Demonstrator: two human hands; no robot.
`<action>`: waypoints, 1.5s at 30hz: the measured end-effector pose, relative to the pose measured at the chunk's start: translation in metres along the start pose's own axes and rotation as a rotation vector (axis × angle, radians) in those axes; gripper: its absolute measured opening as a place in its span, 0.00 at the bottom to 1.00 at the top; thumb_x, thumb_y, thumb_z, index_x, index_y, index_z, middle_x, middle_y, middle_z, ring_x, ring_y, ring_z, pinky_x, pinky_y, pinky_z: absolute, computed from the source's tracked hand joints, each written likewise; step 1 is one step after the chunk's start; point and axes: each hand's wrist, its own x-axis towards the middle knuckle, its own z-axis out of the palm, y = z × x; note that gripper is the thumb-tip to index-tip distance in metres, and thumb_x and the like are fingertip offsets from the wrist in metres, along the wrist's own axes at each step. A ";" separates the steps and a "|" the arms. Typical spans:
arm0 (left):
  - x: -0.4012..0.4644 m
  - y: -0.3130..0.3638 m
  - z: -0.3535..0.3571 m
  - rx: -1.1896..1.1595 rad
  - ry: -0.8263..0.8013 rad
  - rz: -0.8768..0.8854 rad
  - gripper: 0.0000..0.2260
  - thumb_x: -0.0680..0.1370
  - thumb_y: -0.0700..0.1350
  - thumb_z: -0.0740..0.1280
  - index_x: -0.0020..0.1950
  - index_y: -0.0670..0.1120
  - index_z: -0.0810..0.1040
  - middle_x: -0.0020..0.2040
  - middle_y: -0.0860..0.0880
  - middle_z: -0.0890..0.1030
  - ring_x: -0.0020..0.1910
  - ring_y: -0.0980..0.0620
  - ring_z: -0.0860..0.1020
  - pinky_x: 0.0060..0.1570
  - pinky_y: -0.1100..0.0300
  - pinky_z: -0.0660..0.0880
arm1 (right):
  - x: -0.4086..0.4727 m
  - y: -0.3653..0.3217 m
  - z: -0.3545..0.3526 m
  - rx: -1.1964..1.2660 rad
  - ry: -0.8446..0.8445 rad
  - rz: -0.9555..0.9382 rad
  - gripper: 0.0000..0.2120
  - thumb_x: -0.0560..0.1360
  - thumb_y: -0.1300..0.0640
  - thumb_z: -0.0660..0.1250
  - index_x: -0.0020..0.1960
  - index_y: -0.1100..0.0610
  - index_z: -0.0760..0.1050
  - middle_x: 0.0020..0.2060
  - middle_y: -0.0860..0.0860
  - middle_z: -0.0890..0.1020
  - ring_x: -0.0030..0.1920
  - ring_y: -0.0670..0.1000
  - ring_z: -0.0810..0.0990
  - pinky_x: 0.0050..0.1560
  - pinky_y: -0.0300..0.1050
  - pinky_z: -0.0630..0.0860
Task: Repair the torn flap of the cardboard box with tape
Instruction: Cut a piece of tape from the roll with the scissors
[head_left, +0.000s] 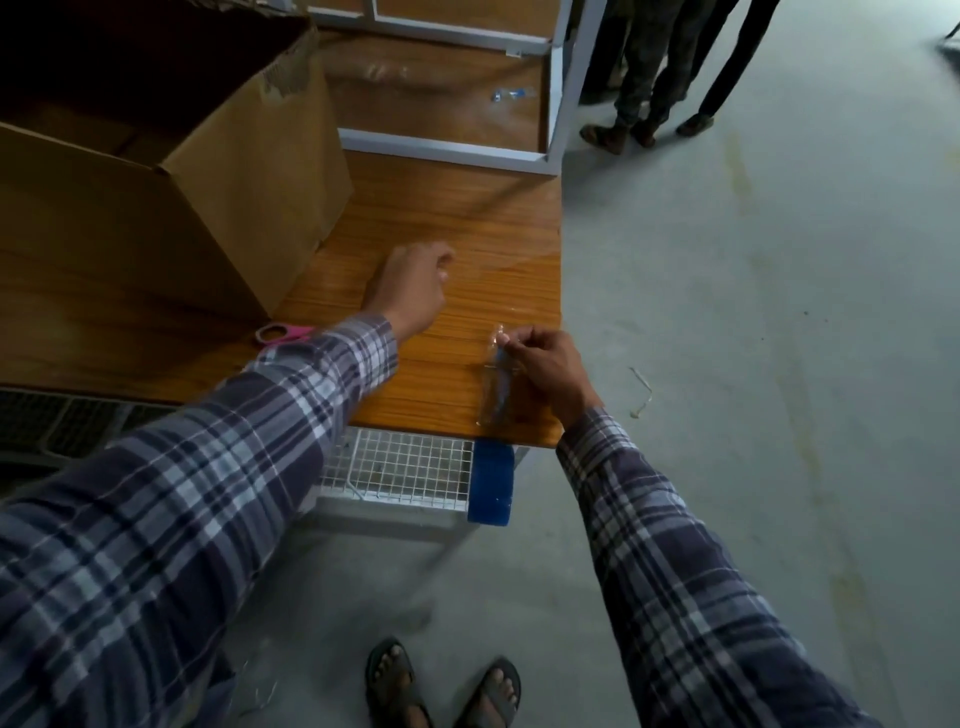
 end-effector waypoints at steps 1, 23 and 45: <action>-0.010 -0.012 -0.006 0.050 -0.007 -0.011 0.16 0.83 0.36 0.65 0.70 0.46 0.79 0.66 0.44 0.80 0.63 0.44 0.79 0.59 0.50 0.79 | 0.000 -0.001 -0.001 0.012 -0.019 0.007 0.11 0.75 0.45 0.79 0.47 0.52 0.84 0.51 0.52 0.89 0.54 0.54 0.87 0.58 0.58 0.85; -0.106 -0.130 -0.064 0.565 -0.055 -0.349 0.07 0.81 0.47 0.70 0.56 0.45 0.80 0.49 0.44 0.80 0.46 0.44 0.79 0.42 0.48 0.79 | 0.013 -0.007 0.002 0.023 -0.032 0.058 0.08 0.77 0.49 0.77 0.46 0.52 0.82 0.50 0.55 0.89 0.52 0.57 0.88 0.56 0.58 0.86; -0.106 -0.024 -0.017 0.284 -0.699 -0.128 0.12 0.79 0.47 0.75 0.59 0.47 0.77 0.50 0.49 0.79 0.43 0.53 0.78 0.39 0.62 0.76 | 0.005 -0.017 0.003 0.051 -0.029 0.092 0.07 0.79 0.51 0.75 0.47 0.53 0.81 0.52 0.56 0.88 0.53 0.57 0.87 0.48 0.53 0.86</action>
